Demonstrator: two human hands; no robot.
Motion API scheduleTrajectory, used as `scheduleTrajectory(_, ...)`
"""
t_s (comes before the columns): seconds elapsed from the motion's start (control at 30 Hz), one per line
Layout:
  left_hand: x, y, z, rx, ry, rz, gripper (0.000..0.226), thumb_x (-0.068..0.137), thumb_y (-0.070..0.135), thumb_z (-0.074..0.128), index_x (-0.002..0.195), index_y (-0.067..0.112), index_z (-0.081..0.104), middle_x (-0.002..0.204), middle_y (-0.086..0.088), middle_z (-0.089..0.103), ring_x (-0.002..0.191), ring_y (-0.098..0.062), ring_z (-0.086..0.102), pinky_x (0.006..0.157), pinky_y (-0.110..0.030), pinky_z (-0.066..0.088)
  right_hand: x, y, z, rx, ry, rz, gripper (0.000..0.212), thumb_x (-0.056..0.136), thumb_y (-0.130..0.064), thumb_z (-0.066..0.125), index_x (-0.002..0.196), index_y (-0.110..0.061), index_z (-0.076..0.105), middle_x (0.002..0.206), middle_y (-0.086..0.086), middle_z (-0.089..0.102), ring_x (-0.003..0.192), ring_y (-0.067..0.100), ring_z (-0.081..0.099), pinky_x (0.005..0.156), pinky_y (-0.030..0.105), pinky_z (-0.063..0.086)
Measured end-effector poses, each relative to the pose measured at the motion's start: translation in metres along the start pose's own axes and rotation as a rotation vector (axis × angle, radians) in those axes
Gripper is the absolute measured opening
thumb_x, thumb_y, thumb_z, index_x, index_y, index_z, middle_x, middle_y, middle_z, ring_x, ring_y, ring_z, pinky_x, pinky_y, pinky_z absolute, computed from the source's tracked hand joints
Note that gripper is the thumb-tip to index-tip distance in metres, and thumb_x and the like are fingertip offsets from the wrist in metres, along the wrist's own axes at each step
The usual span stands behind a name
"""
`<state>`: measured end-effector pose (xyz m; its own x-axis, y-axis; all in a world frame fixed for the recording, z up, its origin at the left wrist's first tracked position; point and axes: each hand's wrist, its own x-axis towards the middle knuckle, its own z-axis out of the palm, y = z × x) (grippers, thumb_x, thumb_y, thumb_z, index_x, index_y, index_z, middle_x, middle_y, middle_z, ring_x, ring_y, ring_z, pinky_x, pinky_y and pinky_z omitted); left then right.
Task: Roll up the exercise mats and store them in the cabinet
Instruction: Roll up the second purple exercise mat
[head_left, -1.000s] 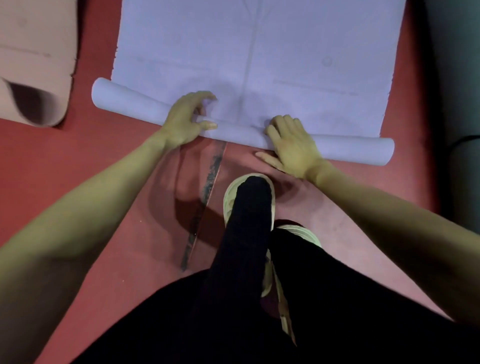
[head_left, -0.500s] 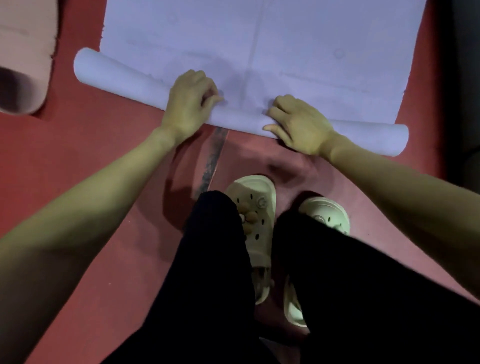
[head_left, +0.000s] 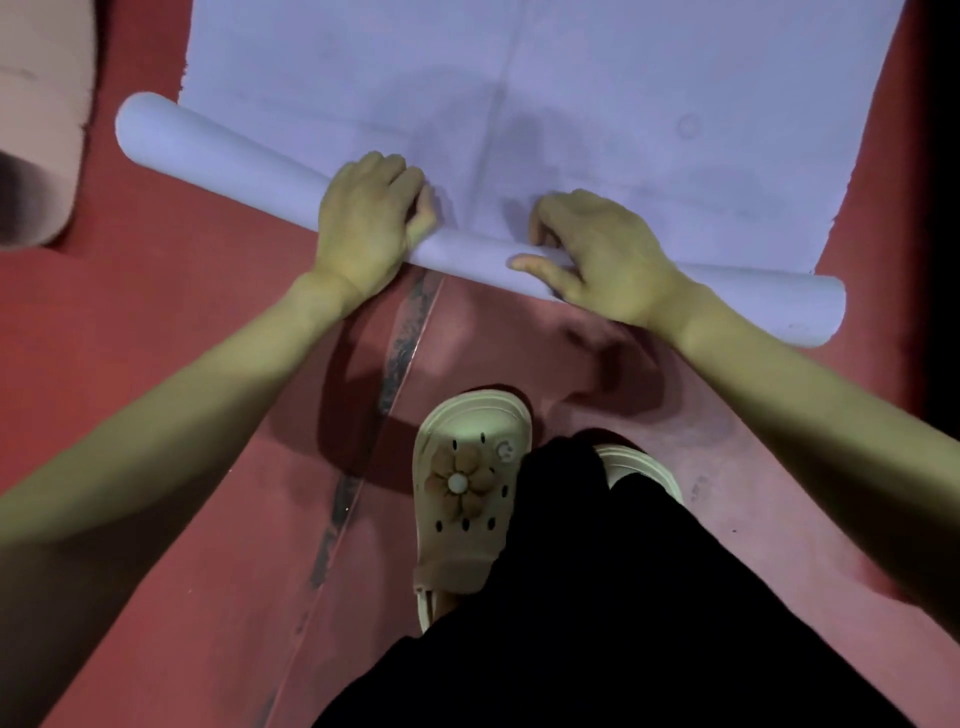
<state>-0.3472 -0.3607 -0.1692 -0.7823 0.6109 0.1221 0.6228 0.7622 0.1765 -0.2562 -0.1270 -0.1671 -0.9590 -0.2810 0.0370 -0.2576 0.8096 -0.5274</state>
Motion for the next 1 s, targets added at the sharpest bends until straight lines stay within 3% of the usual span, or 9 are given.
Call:
scheduleTrajectory(0.17, 0.021, 0.002, -0.002, -0.076, -0.12, -0.114, 0.035, 0.095, 0.032, 0.038, 0.066, 0.012, 0.042, 0.067, -0.008, 0.048, 0.067, -0.028, 0.043, 0.06, -0.036, 0.025, -0.01, -0.03, 0.027, -0.355, 0.237, 0.205, 0.035, 0.095, -0.035, 0.047, 0.091, -0.002, 0.059, 0.09, 0.019, 0.057, 0.079, 0.035, 0.054, 0.067, 0.043, 0.038)
scheduleTrajectory(0.33, 0.021, -0.001, 0.002, -0.103, -0.083, -0.156, 0.034, 0.097, 0.029, 0.039, 0.068, 0.012, 0.041, 0.07, -0.008, 0.046, 0.069, -0.026, 0.04, 0.061, -0.035, 0.024, -0.005, -0.023, 0.031, -0.483, 0.213, 0.135, 0.052, 0.096, -0.055, 0.043, 0.094, -0.004, 0.053, 0.09, 0.018, 0.057, 0.078, 0.032, 0.052, 0.069, 0.042, 0.035)
scheduleTrajectory(0.43, 0.02, -0.001, 0.003, -0.147, 0.005, -0.097, 0.029, 0.098, 0.025, 0.039, 0.071, 0.013, 0.039, 0.072, -0.017, 0.048, 0.07, -0.033, 0.044, 0.063, -0.032, 0.02, 0.001, -0.015, 0.029, -0.44, 0.18, 0.081, 0.053, 0.096, -0.054, 0.042, 0.095, -0.003, 0.055, 0.088, 0.018, 0.057, 0.077, 0.033, 0.053, 0.066, 0.04, 0.041)
scheduleTrajectory(0.53, 0.014, -0.001, -0.001, -0.153, 0.056, 0.008, 0.03, 0.098, 0.023, 0.045, 0.075, 0.004, 0.047, 0.076, -0.02, 0.048, 0.072, -0.034, 0.046, 0.066, -0.041, 0.029, 0.004, -0.014, 0.024, -0.368, 0.111, 0.097, 0.054, 0.097, -0.052, 0.038, 0.099, -0.001, 0.056, 0.091, 0.02, 0.057, 0.079, 0.035, 0.054, 0.066, 0.041, 0.043)
scheduleTrajectory(0.67, -0.001, -0.016, -0.017, -0.083, -0.135, 0.255, 0.052, 0.096, 0.047, 0.047, 0.108, -0.003, 0.055, 0.095, -0.021, 0.049, 0.085, -0.032, 0.044, 0.076, -0.044, 0.036, 0.016, -0.012, 0.009, -0.249, -0.018, 0.139, 0.058, 0.096, -0.054, 0.03, 0.109, -0.002, 0.053, 0.103, 0.02, 0.052, 0.092, 0.037, 0.053, 0.069, 0.041, 0.041)
scheduleTrajectory(0.73, 0.002, -0.024, -0.022, -0.101, -0.203, 0.32, 0.055, 0.097, 0.05, 0.045, 0.118, 0.0, 0.052, 0.1, -0.022, 0.05, 0.087, -0.034, 0.045, 0.079, -0.045, 0.038, 0.02, -0.008, 0.005, -0.204, -0.04, 0.138, 0.061, 0.094, -0.055, 0.027, 0.111, -0.002, 0.052, 0.107, 0.02, 0.05, 0.096, 0.037, 0.051, 0.072, 0.042, 0.04)
scheduleTrajectory(0.83, 0.019, -0.029, -0.022, -0.158, -0.259, 0.351, 0.046, 0.096, 0.047, 0.045, 0.112, 0.005, 0.049, 0.095, -0.021, 0.049, 0.079, -0.03, 0.043, 0.075, -0.041, 0.036, 0.024, -0.006, 0.008, -0.254, -0.014, 0.129, 0.061, 0.097, -0.053, 0.027, 0.103, 0.001, 0.055, 0.103, 0.023, 0.051, 0.091, 0.038, 0.051, 0.073, 0.045, 0.043)
scheduleTrajectory(0.93, 0.036, -0.036, -0.022, -0.259, -0.359, 0.293, 0.063, 0.09, 0.061, 0.042, 0.099, 0.0, 0.057, 0.088, -0.012, 0.045, 0.077, -0.02, 0.037, 0.071, -0.027, 0.027, 0.023, -0.005, 0.015, -0.416, 0.086, 0.176, 0.059, 0.097, -0.052, 0.033, 0.093, 0.002, 0.058, 0.092, 0.024, 0.055, 0.081, 0.037, 0.053, 0.071, 0.044, 0.042)
scheduleTrajectory(1.0, 0.044, -0.039, -0.02, -0.316, -0.42, 0.253, 0.065, 0.082, 0.064, 0.046, 0.096, 0.002, 0.059, 0.087, -0.005, 0.042, 0.079, -0.019, 0.04, 0.07, -0.027, 0.026, 0.02, -0.008, 0.017, -0.451, 0.132, 0.229, 0.06, 0.096, -0.055, 0.035, 0.094, 0.001, 0.057, 0.09, 0.022, 0.055, 0.079, 0.035, 0.053, 0.071, 0.043, 0.042)
